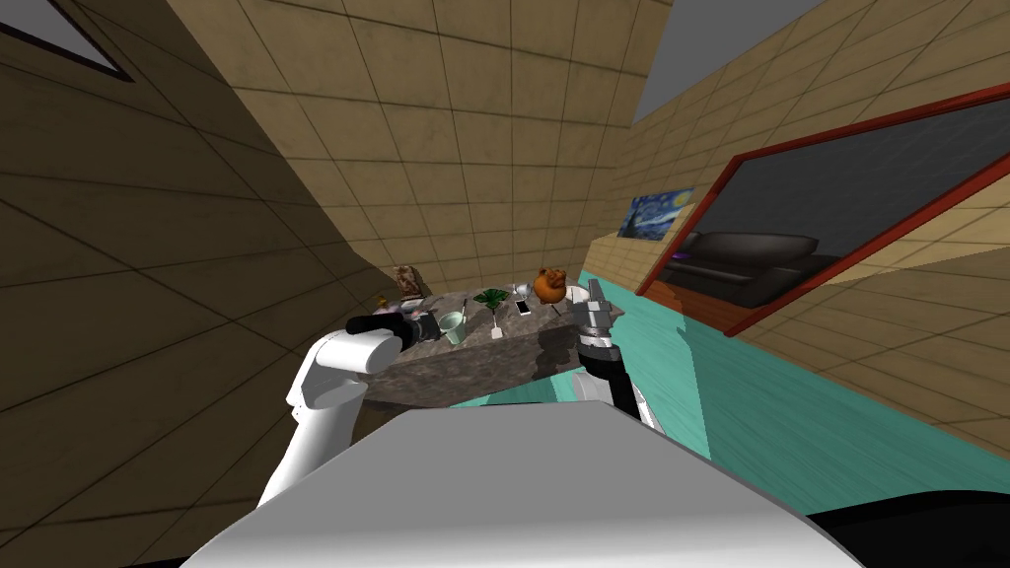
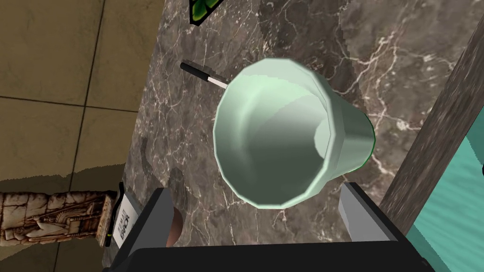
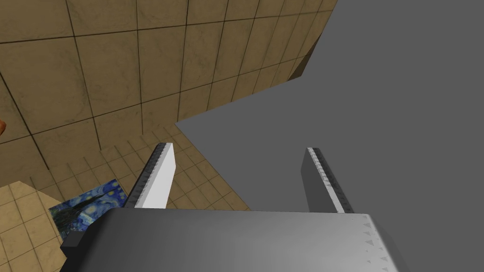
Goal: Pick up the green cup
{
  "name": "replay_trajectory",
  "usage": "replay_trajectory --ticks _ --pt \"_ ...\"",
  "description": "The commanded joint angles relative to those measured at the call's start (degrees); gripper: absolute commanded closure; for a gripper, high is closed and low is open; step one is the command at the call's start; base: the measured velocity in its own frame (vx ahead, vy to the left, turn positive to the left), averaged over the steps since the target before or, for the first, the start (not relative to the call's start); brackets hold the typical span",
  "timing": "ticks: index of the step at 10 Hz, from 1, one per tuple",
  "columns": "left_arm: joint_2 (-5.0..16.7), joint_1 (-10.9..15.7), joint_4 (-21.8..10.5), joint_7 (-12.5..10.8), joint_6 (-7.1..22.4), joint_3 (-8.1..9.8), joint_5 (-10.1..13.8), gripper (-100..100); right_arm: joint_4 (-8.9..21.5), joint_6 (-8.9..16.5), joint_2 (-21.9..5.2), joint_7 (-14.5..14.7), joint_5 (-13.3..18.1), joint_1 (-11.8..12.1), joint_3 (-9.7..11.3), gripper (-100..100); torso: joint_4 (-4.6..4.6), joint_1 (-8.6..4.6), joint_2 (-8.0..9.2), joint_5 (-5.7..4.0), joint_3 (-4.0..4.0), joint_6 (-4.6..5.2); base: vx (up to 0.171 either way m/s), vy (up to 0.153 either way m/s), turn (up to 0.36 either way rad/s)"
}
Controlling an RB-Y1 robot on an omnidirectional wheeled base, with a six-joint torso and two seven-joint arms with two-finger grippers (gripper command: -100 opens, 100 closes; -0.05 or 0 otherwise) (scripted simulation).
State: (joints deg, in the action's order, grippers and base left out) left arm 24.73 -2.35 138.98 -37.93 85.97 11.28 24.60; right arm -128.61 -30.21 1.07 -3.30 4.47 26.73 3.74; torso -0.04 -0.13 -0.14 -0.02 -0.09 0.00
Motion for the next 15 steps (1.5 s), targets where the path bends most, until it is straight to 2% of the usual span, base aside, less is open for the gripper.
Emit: replay_trajectory --ticks 1,2,3,4,7,8,9,10,11,15 --pt "0.74 1.01 -0.06 -0.58 2.86 0.30 1.74 -100 0.00 0.00 0.00 0.00 0.00 0.00 0.00 0 0.00 0.00 0.00 0.00 0.00 0.00 0.044 -0.030 -0.029" --pt "0.74 1.01 -0.06 -0.58 4.20 0.30 1.74 -100 0.00 0.00 0.00 0.00 0.00 0.00 0.00 0 0.00 -0.01 -0.02 0.00 -0.01 0.01 0.038 -0.024 -0.016" --pt "1.31 1.79 -0.18 -1.04 5.97 0.42 3.04 -100 0.00 0.00 0.00 0.00 0.00 0.00 0.00 0 0.00 0.01 0.00 0.00 0.00 0.00 0.040 -0.035 -0.031" --pt "1.31 1.79 -0.18 -1.04 7.14 0.42 3.04 -100 0.00 0.00 0.00 0.00 0.00 0.00 0.00 0 0.00 -0.02 0.00 0.00 0.00 0.01 0.035 -0.027 -0.012" --pt "2.42 3.10 -0.39 -1.86 12.00 0.58 5.36 -100 0.00 0.00 0.00 0.00 0.00 0.00 0.00 0 0.00 0.02 0.00 0.00 0.00 0.00 0.042 -0.022 -0.022" --pt "2.42 3.10 -0.39 -1.86 12.60 0.58 5.36 -100 0.00 0.00 0.00 0.00 0.00 0.00 0.00 0 0.00 0.05 -0.02 0.01 -0.01 0.00 0.033 -0.014 -0.016" --pt "2.95 3.63 -0.49 -2.22 14.69 0.64 6.36 -100 0.00 0.00 0.00 0.00 0.00 0.00 0.00 0 0.00 0.05 0.02 0.01 0.01 0.00 0.037 -0.016 -0.023" --pt "2.95 3.63 -0.49 -2.22 15.13 0.64 6.36 -100 0.00 0.00 0.00 0.00 0.00 0.00 0.00 0 0.00 0.05 0.01 0.01 0.01 0.00 0.030 -0.018 -0.012" --pt "3.44 4.07 -0.57 -2.56 17.44 0.69 7.23 -100 0.00 0.00 0.00 0.00 0.00 0.00 0.00 0 0.01 0.04 0.04 0.01 0.02 -0.01 0.033 -0.022 -0.019" --pt "4.50 4.83 -0.87 -3.29 23.23 0.72 9.05 -100 0.00 0.00 0.00 0.00 0.00 0.00 0.00 0 0.00 0.08 0.03 0.02 0.01 -0.01 0.041 -0.015 -0.019"
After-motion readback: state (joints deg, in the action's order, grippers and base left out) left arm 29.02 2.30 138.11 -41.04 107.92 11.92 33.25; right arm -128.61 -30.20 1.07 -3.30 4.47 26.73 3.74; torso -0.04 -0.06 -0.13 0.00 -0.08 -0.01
